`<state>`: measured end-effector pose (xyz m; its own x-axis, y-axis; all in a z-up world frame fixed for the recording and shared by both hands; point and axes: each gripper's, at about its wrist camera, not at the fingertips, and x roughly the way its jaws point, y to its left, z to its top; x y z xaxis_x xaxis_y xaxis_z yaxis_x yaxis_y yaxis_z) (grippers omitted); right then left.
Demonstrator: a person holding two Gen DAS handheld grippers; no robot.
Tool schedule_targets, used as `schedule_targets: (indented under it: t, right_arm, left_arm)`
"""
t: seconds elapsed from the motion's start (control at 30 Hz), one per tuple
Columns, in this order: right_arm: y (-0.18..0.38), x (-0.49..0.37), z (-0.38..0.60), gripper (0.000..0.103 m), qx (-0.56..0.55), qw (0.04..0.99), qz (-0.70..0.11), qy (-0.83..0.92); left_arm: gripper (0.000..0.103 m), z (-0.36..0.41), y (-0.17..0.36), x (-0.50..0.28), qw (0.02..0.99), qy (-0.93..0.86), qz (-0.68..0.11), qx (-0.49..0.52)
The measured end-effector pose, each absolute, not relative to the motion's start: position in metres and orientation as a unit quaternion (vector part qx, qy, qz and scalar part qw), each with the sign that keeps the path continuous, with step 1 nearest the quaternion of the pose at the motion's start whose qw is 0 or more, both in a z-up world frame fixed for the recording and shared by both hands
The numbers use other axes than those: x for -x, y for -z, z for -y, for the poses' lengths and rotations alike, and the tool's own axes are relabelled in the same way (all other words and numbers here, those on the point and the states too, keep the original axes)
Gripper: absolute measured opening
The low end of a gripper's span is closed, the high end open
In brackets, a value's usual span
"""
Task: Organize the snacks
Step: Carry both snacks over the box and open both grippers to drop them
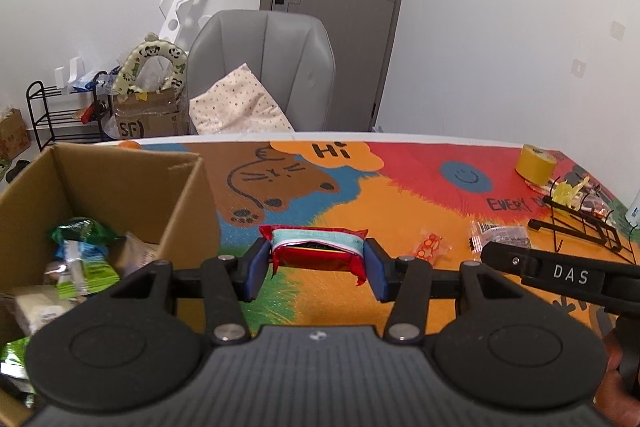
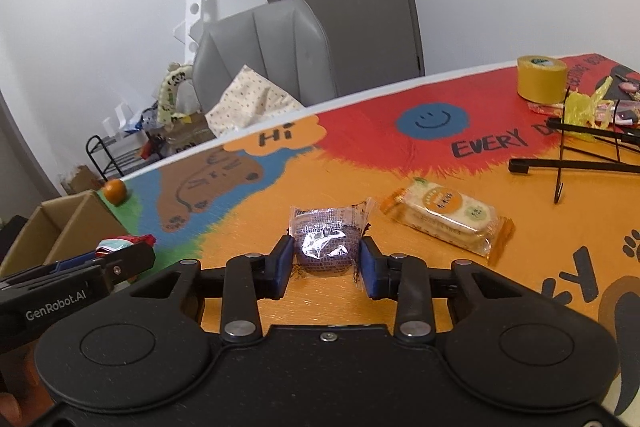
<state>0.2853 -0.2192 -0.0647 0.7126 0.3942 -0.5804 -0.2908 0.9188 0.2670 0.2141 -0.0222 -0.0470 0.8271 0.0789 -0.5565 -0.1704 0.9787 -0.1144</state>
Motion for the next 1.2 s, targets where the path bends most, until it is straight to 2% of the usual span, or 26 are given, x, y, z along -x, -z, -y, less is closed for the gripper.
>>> schedule_targets:
  t: [1.2]
  right_arm:
    - [0.021, -0.250, 0.140, 0.033, -0.061, 0.919, -0.285, -0.266]
  left_arm:
    - [0.050, -0.065, 0.004, -0.157, 0.960, -0.128, -0.224, 0.112]
